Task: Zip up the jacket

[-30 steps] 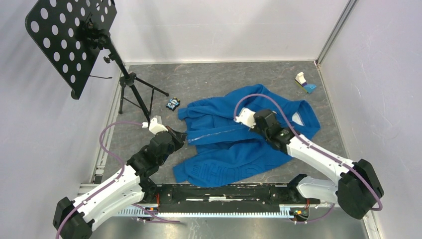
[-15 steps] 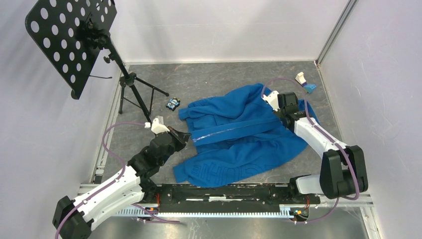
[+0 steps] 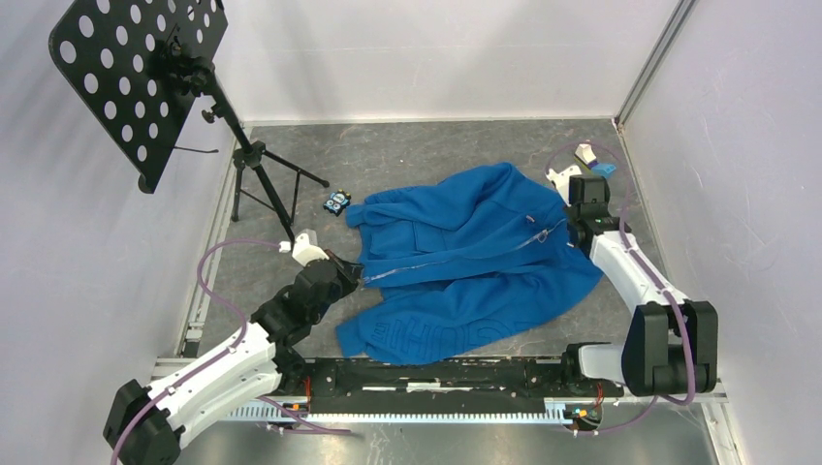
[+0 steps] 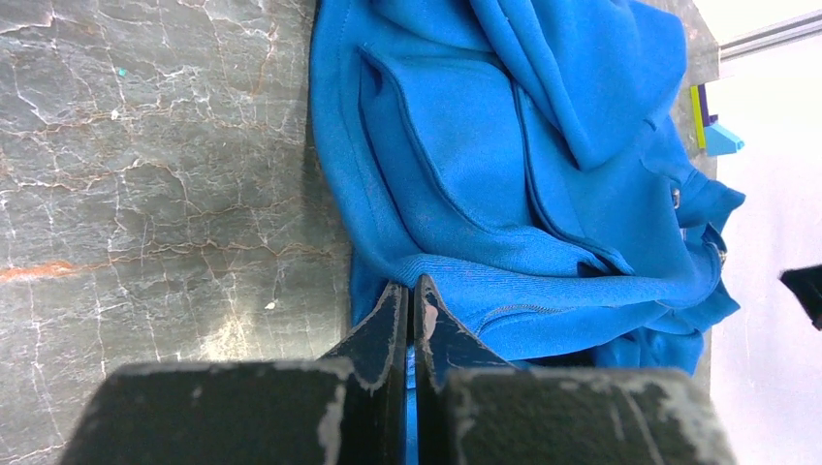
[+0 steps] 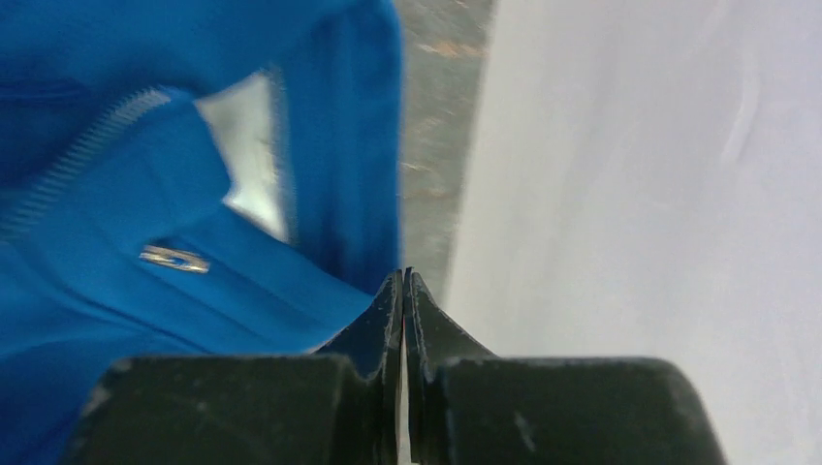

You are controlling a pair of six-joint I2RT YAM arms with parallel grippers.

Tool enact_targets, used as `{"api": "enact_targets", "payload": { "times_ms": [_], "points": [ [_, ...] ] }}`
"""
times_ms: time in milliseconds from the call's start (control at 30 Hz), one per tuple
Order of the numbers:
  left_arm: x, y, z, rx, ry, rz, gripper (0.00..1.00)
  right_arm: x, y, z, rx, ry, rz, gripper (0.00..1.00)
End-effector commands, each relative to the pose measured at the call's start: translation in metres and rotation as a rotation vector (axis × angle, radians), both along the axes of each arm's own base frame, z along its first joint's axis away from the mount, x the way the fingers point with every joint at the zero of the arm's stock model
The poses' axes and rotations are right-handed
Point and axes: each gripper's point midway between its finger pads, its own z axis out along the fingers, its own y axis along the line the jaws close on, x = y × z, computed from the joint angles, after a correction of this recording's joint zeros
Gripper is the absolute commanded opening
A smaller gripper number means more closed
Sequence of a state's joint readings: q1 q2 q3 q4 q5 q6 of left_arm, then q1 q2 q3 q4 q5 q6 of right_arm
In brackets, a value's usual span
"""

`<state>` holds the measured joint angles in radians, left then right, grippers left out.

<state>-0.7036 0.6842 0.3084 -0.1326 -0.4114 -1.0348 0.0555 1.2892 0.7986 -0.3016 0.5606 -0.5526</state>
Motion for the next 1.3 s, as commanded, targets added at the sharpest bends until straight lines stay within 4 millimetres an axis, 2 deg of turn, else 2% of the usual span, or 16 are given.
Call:
{"api": "enact_targets", "payload": {
  "times_ms": [0,33,67,100,233,300,367,500,667,833,933,1000,1067,1133,1200,1267],
  "points": [
    [0.006,0.004,0.014,0.023,-0.074,-0.004,0.02,0.031,0.069,0.023,0.468,-0.221,0.085,0.27],
    [0.006,0.004,0.013,0.022,-0.071,-0.003,0.02,0.030,0.083,0.024,0.613,-0.288,0.037,0.59],
    [0.005,0.005,0.011,0.025,-0.068,0.000,0.02,0.029,0.105,0.025,0.760,-0.302,0.090,0.69],
    [0.005,0.006,0.010,0.030,-0.063,0.007,0.02,0.026,0.117,0.025,0.871,-0.335,0.098,0.71],
    [0.003,0.013,0.008,0.057,-0.057,0.024,0.02,0.022,0.097,0.016,1.032,-0.481,-0.048,0.81],
    [0.002,0.010,0.008,0.045,-0.063,0.003,0.02,0.026,0.110,0.010,1.137,-0.460,-0.049,0.82],
    [-0.001,0.008,0.007,0.035,-0.053,-0.009,0.02,0.027,0.121,-0.003,1.231,-0.420,-0.094,0.78],
    [-0.004,0.007,0.007,0.020,-0.044,-0.016,0.02,0.028,0.114,-0.022,1.324,-0.478,-0.222,0.63],
    [-0.008,0.007,0.006,0.024,-0.046,-0.037,0.02,0.028,0.098,-0.042,1.415,-0.553,-0.434,0.58],
    [-0.013,0.020,0.002,0.067,-0.023,-0.005,0.02,0.020,0.081,-0.061,1.472,-0.634,-0.608,0.59],
    [-0.017,0.028,0.001,0.079,-0.021,0.016,0.02,0.020,0.081,-0.067,1.490,-0.647,-0.599,0.70],
    [-0.018,0.031,0.001,0.074,-0.027,0.023,0.02,0.018,0.088,-0.081,1.487,-0.565,-0.594,0.62],
    [-0.020,0.032,0.001,0.066,-0.028,0.027,0.02,0.008,0.094,-0.100,1.492,-0.498,-0.632,0.46],
    [-0.021,0.032,0.001,0.065,-0.023,0.025,0.02,-0.003,0.099,-0.110,1.508,-0.488,-0.643,0.42],
    [-0.022,0.032,0.001,0.074,-0.020,0.015,0.02,-0.003,0.104,-0.106,1.521,-0.493,-0.562,0.34],
    [-0.023,0.030,0.005,0.085,-0.022,-0.007,0.02,0.007,0.115,-0.088,1.529,-0.469,-0.375,0.19]
  ]
}}
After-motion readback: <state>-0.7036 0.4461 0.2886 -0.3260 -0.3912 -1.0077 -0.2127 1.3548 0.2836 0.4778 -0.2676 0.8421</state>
